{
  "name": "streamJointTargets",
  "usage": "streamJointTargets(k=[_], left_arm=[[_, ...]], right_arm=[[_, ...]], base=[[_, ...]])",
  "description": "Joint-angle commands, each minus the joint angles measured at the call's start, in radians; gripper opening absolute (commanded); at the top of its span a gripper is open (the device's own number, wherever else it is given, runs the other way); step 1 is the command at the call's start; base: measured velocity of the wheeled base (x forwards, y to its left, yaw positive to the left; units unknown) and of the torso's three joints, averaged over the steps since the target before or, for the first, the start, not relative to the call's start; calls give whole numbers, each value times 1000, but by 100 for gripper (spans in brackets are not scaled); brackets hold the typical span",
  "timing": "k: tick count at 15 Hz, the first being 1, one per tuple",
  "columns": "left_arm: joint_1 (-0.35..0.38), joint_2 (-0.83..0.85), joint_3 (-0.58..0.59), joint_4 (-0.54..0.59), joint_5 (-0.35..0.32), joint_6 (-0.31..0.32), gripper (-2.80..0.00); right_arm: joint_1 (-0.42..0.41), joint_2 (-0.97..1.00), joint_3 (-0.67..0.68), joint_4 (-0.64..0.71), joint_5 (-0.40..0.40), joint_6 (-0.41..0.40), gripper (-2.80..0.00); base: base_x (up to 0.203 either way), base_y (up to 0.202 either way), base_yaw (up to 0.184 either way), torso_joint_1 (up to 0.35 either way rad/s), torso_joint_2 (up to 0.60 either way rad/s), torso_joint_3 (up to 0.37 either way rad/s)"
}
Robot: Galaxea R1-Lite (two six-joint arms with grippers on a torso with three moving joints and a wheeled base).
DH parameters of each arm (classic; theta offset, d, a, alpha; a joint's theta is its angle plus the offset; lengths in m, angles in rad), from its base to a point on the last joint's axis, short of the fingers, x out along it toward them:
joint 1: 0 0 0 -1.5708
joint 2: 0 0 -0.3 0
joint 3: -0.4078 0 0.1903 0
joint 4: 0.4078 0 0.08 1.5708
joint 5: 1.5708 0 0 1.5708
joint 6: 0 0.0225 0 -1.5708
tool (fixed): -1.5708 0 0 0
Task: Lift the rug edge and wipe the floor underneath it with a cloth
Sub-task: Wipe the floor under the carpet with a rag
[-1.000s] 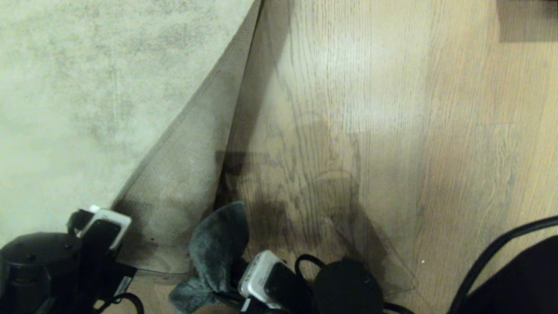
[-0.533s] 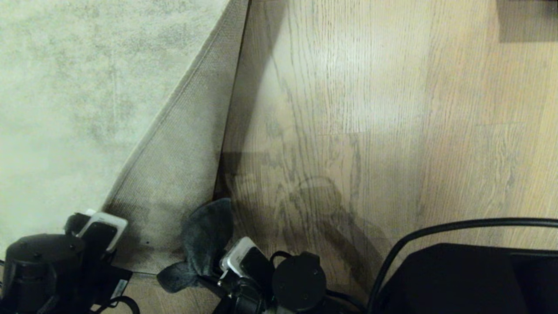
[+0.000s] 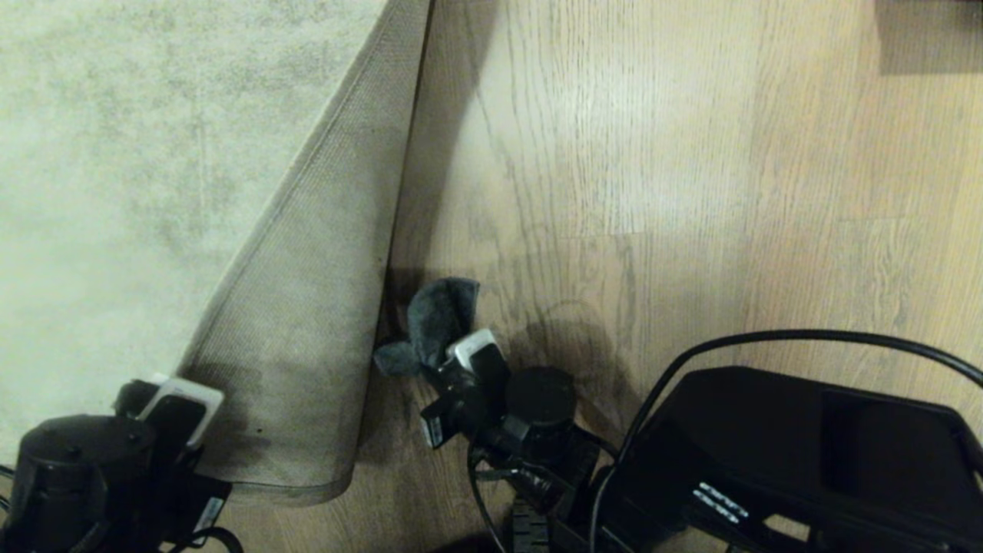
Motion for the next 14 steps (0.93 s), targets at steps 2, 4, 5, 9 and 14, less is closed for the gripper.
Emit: streamJointTargets(k=[2,4,5,9,14], left_arm=[[-3,1,1,-4,4,1,-280],[-3,0,1,-4,4,1,-280],[-3,-2,1,-4,4,1,-280],[-5,-2,1,-3,4,3,-280],[-5,-2,7,-3,4,2,-280]], right_arm=[[-66,-51,2,-15,-3,-61,-280],[-96,-100,37,-15,-3,-111,-280],[-108,-129,58,-15,-3,-126,-280],[-114,-275,166,1,-59,-136,-280],[-8,-486,354,85,-72,-168,-280]], base=[[0,0,0,0,0,0],[0,0,0,0,0,0],[0,0,0,0,0,0],[0,0,0,0,0,0],[0,0,0,0,0,0]])
